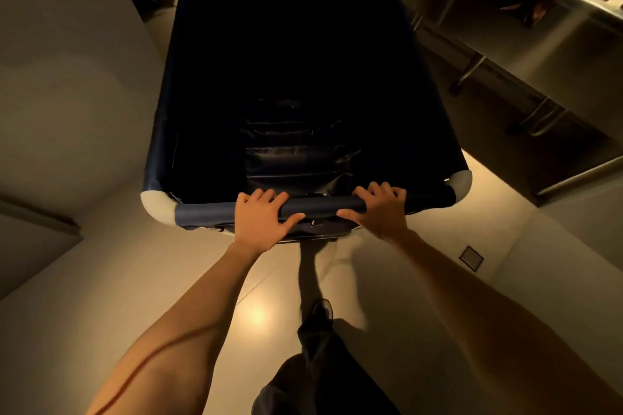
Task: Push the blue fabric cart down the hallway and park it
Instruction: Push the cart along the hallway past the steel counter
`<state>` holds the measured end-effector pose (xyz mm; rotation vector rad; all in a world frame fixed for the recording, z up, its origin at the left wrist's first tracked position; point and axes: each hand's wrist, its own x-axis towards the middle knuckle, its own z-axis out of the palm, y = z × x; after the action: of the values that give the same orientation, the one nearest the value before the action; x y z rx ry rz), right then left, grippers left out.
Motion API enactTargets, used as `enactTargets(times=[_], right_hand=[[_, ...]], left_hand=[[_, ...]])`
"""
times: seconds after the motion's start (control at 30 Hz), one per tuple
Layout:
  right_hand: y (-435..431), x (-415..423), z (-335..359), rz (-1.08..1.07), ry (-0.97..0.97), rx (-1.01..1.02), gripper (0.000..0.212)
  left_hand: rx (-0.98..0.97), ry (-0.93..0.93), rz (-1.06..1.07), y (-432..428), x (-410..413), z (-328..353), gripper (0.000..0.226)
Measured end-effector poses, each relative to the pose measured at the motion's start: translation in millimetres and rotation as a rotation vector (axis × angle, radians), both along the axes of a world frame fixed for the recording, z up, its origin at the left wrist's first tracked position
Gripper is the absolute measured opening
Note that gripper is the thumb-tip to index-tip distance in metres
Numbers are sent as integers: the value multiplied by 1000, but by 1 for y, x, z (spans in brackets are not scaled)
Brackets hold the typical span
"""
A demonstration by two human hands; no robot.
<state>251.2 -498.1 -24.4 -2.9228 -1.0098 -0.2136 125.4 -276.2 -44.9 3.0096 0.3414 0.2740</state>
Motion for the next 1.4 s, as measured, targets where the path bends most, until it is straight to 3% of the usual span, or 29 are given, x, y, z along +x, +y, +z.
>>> enactTargets(times=[0.3, 0.6, 0.83, 1.17, 1.4], right_hand=[[44, 82, -6, -34, 227, 21, 58], [76, 139, -4, 7, 169, 88, 54], [104, 193, -8, 3, 260, -2, 68], [150, 277, -2, 43, 320, -80, 63], [181, 325, 0, 63, 322, -125, 64]], left_hand=[[-16, 73, 58, 38, 73, 11, 67], [-43, 146, 98, 68, 131, 17, 59], [-49, 115, 114, 92, 177, 14, 58], [-62, 51, 140, 134, 249, 11, 59], [-59, 115, 172, 159, 293, 14, 57]])
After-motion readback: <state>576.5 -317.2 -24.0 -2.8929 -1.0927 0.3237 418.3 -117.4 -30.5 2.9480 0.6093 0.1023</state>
